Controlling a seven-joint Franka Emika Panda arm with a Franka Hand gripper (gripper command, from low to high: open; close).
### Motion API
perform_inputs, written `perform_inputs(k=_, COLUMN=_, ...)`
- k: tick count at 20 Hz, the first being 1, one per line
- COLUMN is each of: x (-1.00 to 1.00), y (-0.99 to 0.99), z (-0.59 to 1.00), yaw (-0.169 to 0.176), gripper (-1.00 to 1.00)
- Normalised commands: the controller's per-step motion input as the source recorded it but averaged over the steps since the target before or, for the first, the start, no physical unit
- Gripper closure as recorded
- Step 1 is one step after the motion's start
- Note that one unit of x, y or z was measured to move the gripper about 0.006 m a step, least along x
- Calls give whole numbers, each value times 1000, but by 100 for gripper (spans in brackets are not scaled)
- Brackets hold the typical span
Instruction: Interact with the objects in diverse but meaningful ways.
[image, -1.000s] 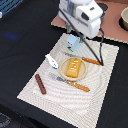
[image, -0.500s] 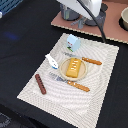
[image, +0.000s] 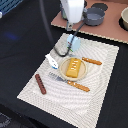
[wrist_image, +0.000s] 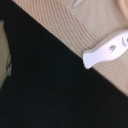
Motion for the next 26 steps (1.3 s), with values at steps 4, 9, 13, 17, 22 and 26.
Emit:
perform_inputs(k=4, x=-101, y=-575, z=10, yaw=-184, gripper=-100)
perform_inputs(k=9, x=-11, y=-634, z=-6, yaw=-167, gripper=-100)
perform_inputs(k=13, x=-33, y=-496, z=-197, yaw=-147, gripper=-100)
perform_inputs(k=17, x=-166, y=-393, z=-404, yaw=-113, gripper=-100)
perform_inputs(k=22, x=-111, y=-193, z=-470, yaw=-60, gripper=-100)
perform_inputs(k=26, x=-286, y=-131, z=-676, yaw=-34, gripper=-100)
